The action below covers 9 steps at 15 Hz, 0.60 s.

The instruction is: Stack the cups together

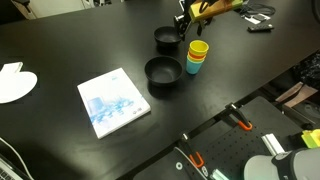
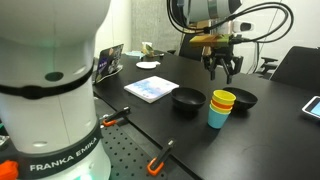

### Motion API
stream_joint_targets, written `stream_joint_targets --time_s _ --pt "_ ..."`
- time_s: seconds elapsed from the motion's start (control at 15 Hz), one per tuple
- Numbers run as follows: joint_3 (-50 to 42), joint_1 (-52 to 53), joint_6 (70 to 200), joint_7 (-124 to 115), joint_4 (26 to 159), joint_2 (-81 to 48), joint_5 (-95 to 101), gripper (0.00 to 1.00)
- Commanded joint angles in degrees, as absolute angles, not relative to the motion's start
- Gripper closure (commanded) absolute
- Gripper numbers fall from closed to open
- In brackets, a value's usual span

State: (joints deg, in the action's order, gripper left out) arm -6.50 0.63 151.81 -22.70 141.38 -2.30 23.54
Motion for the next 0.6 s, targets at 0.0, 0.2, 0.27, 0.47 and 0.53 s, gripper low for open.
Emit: stream_joint_targets --time_s 0.0,0.2,0.27,0.47,0.53 --pt "-5.6 -0.4 148.3 -23.5 141.9 2.1 24.6 0.01" --pt "-5.0 -0.9 145.2 -22.8 141.7 3.5 24.0 0.0" --pt "-4.7 -0.9 144.0 -22.8 141.6 4.0 24.1 0.0" --pt "-4.1 -1.1 142.3 -22.0 141.7 4.9 23.7 0.0" --pt "-3.9 -1.1 142.3 -21.9 141.7 5.1 23.3 0.0"
